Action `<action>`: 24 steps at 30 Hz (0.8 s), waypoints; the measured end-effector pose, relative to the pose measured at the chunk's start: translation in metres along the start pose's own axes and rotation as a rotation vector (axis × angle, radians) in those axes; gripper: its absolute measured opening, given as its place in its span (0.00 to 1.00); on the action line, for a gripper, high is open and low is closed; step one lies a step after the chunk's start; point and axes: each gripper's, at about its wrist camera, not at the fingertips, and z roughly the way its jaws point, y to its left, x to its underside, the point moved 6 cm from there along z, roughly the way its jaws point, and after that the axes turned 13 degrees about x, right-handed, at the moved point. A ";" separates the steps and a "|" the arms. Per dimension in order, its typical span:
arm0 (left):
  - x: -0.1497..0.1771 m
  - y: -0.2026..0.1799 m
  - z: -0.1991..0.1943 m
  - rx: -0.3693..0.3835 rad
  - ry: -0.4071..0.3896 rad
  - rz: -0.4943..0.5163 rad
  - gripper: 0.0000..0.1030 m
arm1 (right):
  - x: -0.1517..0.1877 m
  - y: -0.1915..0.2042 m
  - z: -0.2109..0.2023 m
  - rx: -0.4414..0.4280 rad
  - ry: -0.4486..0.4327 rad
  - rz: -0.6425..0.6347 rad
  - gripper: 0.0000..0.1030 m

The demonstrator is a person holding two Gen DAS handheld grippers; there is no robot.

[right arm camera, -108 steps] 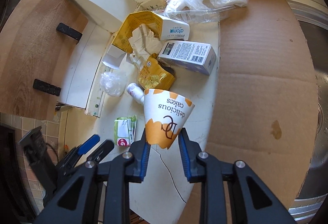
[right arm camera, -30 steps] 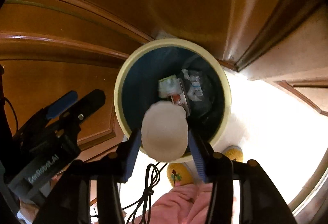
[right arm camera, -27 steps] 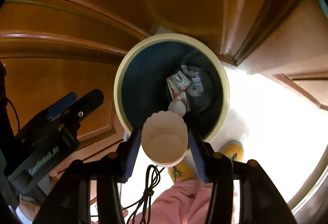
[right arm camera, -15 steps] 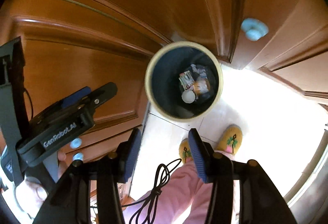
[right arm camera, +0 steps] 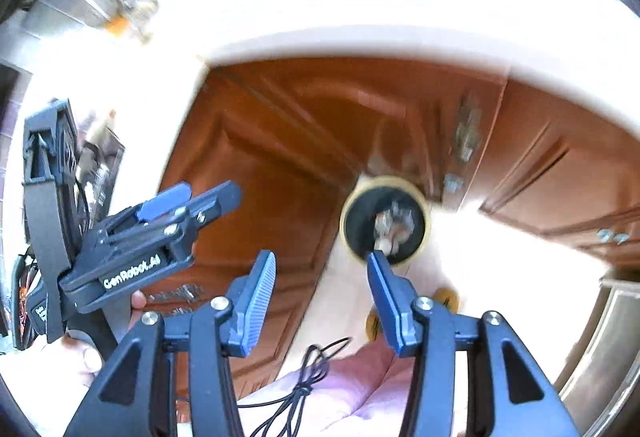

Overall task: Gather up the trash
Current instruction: 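Raise both empty tools back up to the counter trash pile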

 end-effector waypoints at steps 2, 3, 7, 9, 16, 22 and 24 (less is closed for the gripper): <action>-0.008 -0.006 -0.023 0.013 -0.040 0.017 0.83 | -0.007 0.000 -0.028 0.010 -0.065 0.006 0.47; -0.015 -0.012 -0.036 0.015 -0.065 0.030 0.83 | -0.013 -0.001 -0.039 0.017 -0.087 0.014 0.47; -0.036 -0.035 -0.074 0.019 -0.153 0.080 0.83 | -0.030 -0.004 -0.074 0.049 -0.183 0.031 0.47; -0.047 -0.046 -0.094 0.025 -0.206 0.099 0.83 | -0.038 -0.005 -0.092 0.057 -0.219 0.043 0.47; -0.076 -0.077 -0.148 0.030 -0.354 0.169 0.89 | -0.060 0.004 -0.145 0.076 -0.326 0.012 0.47; -0.097 -0.094 -0.163 0.054 -0.418 0.205 0.91 | -0.069 0.015 -0.163 0.069 -0.372 -0.005 0.47; -0.105 -0.099 -0.165 0.055 -0.427 0.221 0.91 | -0.074 0.018 -0.169 0.081 -0.402 -0.019 0.47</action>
